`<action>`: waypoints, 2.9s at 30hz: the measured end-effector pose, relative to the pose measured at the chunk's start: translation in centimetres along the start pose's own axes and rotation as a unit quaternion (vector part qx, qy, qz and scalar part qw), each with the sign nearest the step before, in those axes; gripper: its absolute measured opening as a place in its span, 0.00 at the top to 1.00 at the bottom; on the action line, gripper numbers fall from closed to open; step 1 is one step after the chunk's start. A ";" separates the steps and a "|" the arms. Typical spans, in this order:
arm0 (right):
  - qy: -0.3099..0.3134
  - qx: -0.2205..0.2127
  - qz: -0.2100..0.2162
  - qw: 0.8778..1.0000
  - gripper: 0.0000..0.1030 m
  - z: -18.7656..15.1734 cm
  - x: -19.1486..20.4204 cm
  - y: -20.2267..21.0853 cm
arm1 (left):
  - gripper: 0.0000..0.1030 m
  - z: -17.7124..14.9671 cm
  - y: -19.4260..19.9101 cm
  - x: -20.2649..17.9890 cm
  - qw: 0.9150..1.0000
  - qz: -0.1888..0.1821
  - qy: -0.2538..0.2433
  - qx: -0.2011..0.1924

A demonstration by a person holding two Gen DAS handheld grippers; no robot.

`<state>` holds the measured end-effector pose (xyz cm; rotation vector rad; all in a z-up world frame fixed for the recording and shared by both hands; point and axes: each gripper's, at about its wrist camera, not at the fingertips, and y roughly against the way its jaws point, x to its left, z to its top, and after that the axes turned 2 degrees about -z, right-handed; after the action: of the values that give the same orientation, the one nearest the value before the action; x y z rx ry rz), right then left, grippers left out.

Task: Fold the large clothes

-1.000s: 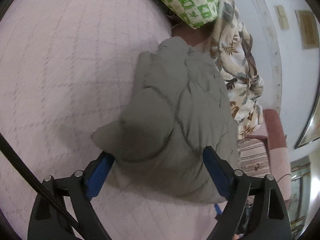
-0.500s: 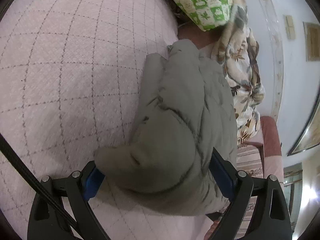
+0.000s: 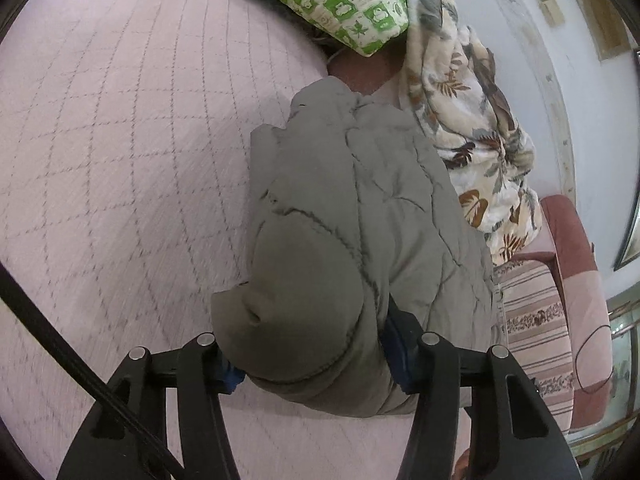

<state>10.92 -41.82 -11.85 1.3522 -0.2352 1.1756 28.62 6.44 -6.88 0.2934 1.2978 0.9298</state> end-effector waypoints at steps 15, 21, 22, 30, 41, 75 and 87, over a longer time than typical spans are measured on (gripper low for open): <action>0.012 0.019 0.001 1.000 0.44 -2.8 -1.4 3.2 | 0.48 -3.1 2.2 0.2 1.000 0.023 -0.011 0.002; 0.014 0.018 -0.001 1.000 0.44 -3.0 -1.6 3.5 | 0.48 -3.7 2.5 0.4 1.000 0.028 -0.014 0.004; 0.015 0.018 -0.002 1.000 0.44 -3.0 -1.6 3.6 | 0.48 -3.8 2.6 0.5 0.999 0.029 -0.014 0.003; 0.030 0.011 -0.026 0.999 0.37 -3.0 -1.3 3.7 | 0.39 -3.9 2.9 1.1 0.999 0.030 0.013 0.009; 0.016 -0.027 -0.060 0.998 0.21 -2.7 -2.0 7.1 | 0.36 -5.3 8.1 1.0 0.997 0.070 0.002 -0.031; 0.303 -0.097 -0.269 0.909 0.09 -8.0 6.7 1.8 | 0.08 -6.7 3.3 -4.7 0.938 0.276 -0.170 -0.125; 0.266 -0.207 -0.275 0.900 0.09 -9.7 7.7 8.5 | 0.08 -15.4 18.1 -11.2 0.851 0.314 -0.222 -0.357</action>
<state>3.42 -31.62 -3.75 0.6183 0.2713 0.8959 7.26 4.94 8.38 0.3197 0.3466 1.7121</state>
